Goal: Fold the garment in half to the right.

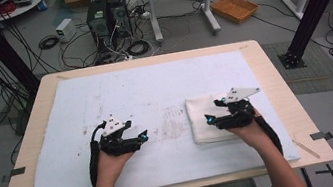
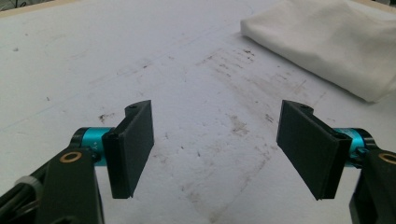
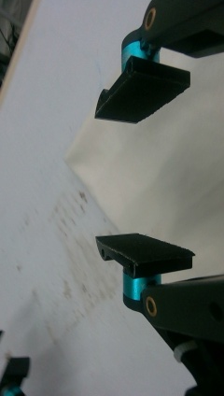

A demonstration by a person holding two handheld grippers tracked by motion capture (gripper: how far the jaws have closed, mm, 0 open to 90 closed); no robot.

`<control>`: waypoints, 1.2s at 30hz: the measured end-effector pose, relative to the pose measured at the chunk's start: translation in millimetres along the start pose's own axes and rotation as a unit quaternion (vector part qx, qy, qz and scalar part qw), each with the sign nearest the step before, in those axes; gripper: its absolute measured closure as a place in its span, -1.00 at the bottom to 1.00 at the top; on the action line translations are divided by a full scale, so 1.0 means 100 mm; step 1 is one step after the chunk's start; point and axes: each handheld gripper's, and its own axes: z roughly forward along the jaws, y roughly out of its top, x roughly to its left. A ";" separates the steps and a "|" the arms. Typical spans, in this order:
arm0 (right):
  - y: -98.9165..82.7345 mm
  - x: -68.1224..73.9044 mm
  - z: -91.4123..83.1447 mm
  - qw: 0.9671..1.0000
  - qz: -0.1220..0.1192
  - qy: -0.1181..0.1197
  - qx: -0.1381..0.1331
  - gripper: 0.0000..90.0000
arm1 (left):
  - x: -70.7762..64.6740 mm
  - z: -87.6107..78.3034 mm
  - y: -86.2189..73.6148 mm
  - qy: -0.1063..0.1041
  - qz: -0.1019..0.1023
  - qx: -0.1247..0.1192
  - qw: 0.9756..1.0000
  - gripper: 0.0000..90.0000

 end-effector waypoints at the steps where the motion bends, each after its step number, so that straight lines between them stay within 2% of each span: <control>1: 0.01 -0.05 -0.05 1.000 0.005 -0.008 -0.008 -0.29 | 0.01 0.00 0.00 0.000 -0.003 -0.002 1.000 -0.40; 6: -0.03 -0.26 -0.24 0.999 0.029 -0.036 -0.026 -0.43 | 0.06 -0.01 0.03 0.002 -0.011 -0.008 1.000 -0.47; 8: -0.08 -0.33 -0.29 0.998 0.042 -0.038 -0.025 -0.53 | 0.05 -0.02 0.04 0.001 -0.007 -0.008 1.000 -0.49; 17: -0.27 -0.53 -0.32 0.997 0.068 -0.041 -0.022 -0.53 | 0.00 0.01 0.05 -0.010 0.003 -0.003 1.000 -0.54; 21: -0.31 -0.56 -0.30 0.996 0.074 -0.043 -0.021 -0.53 | 0.00 0.01 0.04 -0.011 0.006 0.006 1.000 -0.54; 27: -0.33 -0.57 -0.28 0.996 0.079 -0.044 -0.016 -0.53 | 0.02 0.01 0.05 -0.011 0.005 0.006 1.000 -0.54; 36: -0.32 -0.55 -0.27 0.996 0.075 -0.041 -0.011 -0.53 | 0.03 0.01 0.06 -0.012 0.006 0.006 1.000 -0.54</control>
